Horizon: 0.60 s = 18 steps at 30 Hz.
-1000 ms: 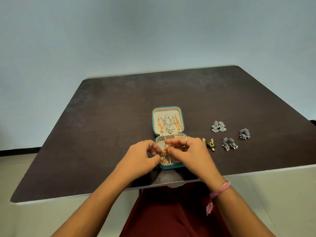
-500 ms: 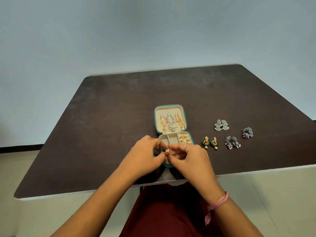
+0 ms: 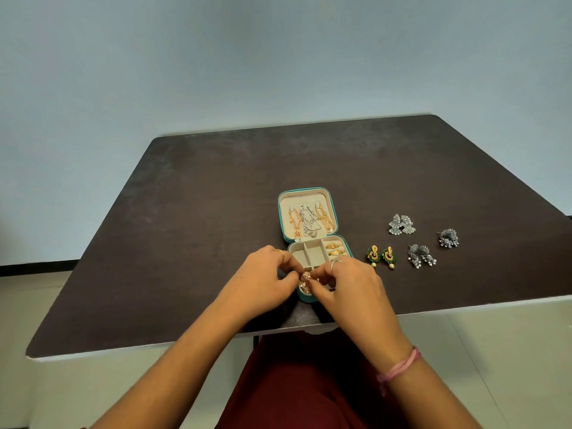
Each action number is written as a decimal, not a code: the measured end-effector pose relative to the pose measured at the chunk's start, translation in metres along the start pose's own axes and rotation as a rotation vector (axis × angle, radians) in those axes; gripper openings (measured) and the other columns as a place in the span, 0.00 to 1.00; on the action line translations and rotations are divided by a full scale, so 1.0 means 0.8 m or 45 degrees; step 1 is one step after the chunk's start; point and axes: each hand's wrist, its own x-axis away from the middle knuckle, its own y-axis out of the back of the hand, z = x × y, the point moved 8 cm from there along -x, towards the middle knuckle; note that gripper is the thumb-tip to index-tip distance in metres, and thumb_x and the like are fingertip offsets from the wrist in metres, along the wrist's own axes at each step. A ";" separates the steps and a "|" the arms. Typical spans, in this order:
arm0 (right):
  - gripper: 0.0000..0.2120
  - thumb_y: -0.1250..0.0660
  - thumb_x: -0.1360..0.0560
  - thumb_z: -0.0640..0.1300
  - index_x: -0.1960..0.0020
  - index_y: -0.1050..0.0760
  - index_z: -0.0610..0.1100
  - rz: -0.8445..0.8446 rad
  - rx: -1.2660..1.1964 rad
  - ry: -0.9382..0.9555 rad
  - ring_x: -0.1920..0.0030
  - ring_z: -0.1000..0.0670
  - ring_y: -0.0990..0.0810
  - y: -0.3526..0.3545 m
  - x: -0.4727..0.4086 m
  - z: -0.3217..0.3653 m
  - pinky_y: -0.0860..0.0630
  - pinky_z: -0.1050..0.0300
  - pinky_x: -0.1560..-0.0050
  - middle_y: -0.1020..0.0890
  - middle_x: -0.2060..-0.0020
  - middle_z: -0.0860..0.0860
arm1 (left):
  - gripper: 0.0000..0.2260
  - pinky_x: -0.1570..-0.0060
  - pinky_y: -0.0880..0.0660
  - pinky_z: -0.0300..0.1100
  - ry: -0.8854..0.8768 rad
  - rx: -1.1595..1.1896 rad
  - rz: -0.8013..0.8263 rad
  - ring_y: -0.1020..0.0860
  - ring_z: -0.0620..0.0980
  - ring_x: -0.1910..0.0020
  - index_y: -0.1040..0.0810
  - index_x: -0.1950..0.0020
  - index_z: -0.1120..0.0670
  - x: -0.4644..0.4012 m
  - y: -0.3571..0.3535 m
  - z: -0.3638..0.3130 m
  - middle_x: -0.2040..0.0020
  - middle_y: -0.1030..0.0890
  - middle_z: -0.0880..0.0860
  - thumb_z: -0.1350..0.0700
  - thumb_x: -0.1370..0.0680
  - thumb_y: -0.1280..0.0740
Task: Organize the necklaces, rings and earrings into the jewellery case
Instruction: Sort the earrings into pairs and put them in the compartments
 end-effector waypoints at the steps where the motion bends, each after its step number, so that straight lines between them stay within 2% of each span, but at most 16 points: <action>1: 0.11 0.36 0.24 0.53 0.45 0.19 0.53 0.019 0.042 0.016 0.51 0.53 0.22 0.000 0.000 0.001 0.28 0.59 0.54 0.20 0.53 0.53 | 0.07 0.65 0.35 0.28 0.001 0.003 0.000 0.29 0.38 0.64 0.20 0.51 0.44 0.000 0.000 0.001 0.53 0.29 0.42 0.54 0.23 0.36; 6: 0.16 0.43 0.21 0.51 0.37 0.23 0.52 0.154 0.187 0.091 0.42 0.50 0.29 -0.007 0.002 -0.002 0.33 0.61 0.50 0.26 0.46 0.51 | 0.08 0.64 0.35 0.27 -0.004 0.006 -0.014 0.28 0.36 0.63 0.19 0.51 0.43 -0.001 0.003 0.000 0.56 0.28 0.39 0.55 0.23 0.36; 10: 0.15 0.41 0.22 0.48 0.38 0.23 0.50 0.225 0.147 0.129 0.42 0.49 0.28 -0.009 0.001 -0.008 0.31 0.59 0.46 0.26 0.46 0.50 | 0.07 0.62 0.32 0.29 0.021 0.009 -0.065 0.26 0.38 0.59 0.21 0.50 0.44 -0.005 0.014 0.003 0.55 0.26 0.41 0.55 0.23 0.37; 14: 0.11 0.36 0.25 0.44 0.45 0.18 0.47 0.189 -0.083 0.106 0.47 0.51 0.22 0.002 -0.003 -0.017 0.29 0.56 0.42 0.21 0.49 0.50 | 0.05 0.62 0.31 0.28 0.022 0.041 -0.140 0.25 0.38 0.58 0.22 0.51 0.44 -0.010 0.030 0.000 0.57 0.25 0.39 0.54 0.22 0.36; 18: 0.09 0.34 0.26 0.40 0.49 0.17 0.47 0.133 -0.204 0.065 0.55 0.56 0.22 0.016 -0.004 -0.027 0.32 0.70 0.52 0.20 0.53 0.53 | 0.05 0.64 0.32 0.26 0.020 0.080 -0.208 0.24 0.37 0.59 0.22 0.51 0.46 -0.020 0.044 -0.008 0.58 0.24 0.38 0.55 0.22 0.35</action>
